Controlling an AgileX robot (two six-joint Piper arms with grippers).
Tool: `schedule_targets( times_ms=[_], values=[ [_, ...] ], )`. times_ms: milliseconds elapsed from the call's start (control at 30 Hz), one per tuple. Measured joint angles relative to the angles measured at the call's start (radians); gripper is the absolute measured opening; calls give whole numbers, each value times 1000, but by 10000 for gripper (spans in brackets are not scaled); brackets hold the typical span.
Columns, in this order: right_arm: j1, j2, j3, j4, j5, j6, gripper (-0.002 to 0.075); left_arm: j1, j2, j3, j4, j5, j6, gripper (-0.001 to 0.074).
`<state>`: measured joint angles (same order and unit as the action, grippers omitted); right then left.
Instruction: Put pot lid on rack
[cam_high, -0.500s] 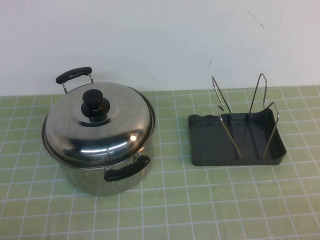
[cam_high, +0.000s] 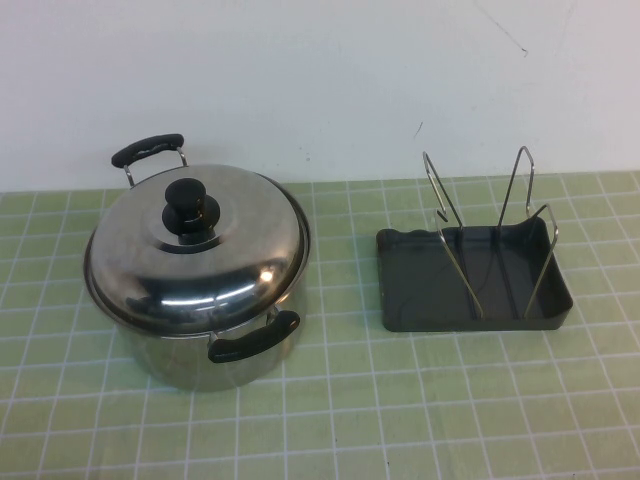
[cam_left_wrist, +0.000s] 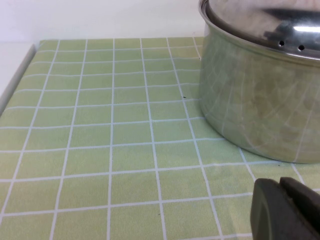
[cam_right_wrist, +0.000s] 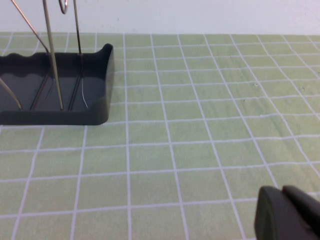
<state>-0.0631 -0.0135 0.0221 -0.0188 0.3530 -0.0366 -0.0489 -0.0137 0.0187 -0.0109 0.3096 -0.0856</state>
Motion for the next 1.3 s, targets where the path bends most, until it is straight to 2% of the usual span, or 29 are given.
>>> schedule_targets(
  times_ms=[933,1200,1300],
  values=[
    [0,0,0,0,0,0,-1,0,0,0,0,0,-4,-3],
    [0,0,0,0,0,-7,-1,0,0,0,72,-11,-6,-3],
    [0,0,0,0,0,-7,-1,0,0,0,-34,-29,-86,-3]
  ],
)
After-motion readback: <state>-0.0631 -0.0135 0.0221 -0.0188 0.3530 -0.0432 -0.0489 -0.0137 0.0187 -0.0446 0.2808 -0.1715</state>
